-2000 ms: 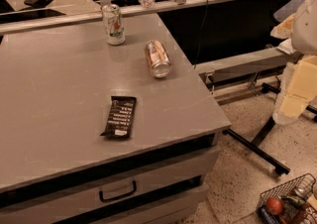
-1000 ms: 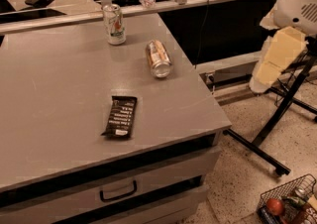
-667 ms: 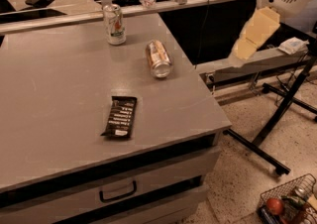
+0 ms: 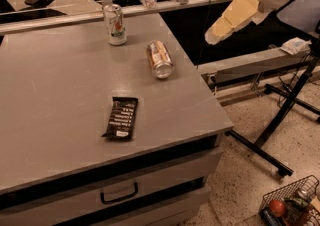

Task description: Pick orange can

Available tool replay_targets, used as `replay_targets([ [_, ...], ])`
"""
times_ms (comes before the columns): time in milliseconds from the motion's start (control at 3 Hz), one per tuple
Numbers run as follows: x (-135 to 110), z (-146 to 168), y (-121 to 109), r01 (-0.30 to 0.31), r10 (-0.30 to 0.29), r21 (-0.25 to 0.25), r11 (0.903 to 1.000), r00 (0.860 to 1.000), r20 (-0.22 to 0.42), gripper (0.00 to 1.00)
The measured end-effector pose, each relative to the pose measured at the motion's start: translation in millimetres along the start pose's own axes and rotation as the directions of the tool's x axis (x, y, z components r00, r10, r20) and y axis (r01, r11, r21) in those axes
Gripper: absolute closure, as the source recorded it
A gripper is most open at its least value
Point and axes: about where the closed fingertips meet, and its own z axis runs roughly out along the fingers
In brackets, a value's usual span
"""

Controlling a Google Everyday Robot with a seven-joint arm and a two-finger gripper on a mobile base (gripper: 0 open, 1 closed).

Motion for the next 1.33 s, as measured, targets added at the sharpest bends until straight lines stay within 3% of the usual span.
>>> replay_targets([
  [333,-12,10,4,-0.041,0.044,0.052,0.9978,0.998,-0.052,0.0],
  [667,-21,24,9,-0.153,0.158,0.079,0.985,0.986,-0.062,0.0],
  [1333,-55,65,16,-0.316,0.319,0.082,0.9452,0.947,-0.03,0.0],
])
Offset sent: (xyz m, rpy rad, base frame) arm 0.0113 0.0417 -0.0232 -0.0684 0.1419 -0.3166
